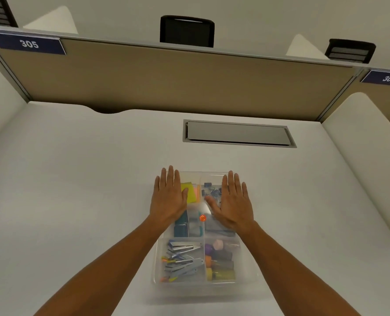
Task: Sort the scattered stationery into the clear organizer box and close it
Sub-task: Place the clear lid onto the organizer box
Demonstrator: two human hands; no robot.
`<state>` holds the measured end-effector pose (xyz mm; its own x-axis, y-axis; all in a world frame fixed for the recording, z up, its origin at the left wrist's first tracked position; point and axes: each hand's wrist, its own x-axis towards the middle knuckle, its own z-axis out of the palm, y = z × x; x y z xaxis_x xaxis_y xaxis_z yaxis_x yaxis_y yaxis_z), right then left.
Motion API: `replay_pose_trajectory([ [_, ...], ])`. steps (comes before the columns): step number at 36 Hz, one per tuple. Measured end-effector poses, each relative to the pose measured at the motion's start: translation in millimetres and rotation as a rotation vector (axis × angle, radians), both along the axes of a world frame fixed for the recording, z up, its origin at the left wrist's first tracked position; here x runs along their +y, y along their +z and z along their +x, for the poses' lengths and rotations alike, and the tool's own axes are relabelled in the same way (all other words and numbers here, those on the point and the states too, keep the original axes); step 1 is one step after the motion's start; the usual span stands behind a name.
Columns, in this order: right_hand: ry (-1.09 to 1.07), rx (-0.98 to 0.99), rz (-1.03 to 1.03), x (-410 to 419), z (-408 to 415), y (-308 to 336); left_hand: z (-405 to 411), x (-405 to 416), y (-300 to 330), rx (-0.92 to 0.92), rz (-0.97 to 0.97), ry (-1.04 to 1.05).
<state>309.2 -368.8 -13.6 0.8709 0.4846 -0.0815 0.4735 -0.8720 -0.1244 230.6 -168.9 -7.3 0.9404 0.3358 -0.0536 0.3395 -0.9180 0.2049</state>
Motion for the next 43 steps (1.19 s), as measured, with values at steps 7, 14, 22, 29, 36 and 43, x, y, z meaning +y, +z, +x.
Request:
replay_pose_trajectory([
  [7, -0.013, 0.012, 0.023, 0, -2, -1, 2, -1, -4, 0.033, 0.056, -0.007],
  [14, -0.014, 0.005, 0.025, -1, -1, 0, 2, -2, -6, 0.03, 0.048, -0.01],
  [22, -0.045, 0.029, 0.036, -2, -5, 3, 0, 4, 2, -0.045, -0.123, -0.021],
  [29, -0.046, 0.017, 0.067, -14, -11, 25, -22, -8, 22, -0.232, -0.136, -0.04],
  [36, 0.068, 0.059, 0.146, -60, -70, 30, -88, -27, 19, -0.132, -0.193, -0.267],
  [43, 0.151, 0.126, 0.156, -75, -113, 21, -127, -44, 3, 0.015, -0.075, -0.188],
])
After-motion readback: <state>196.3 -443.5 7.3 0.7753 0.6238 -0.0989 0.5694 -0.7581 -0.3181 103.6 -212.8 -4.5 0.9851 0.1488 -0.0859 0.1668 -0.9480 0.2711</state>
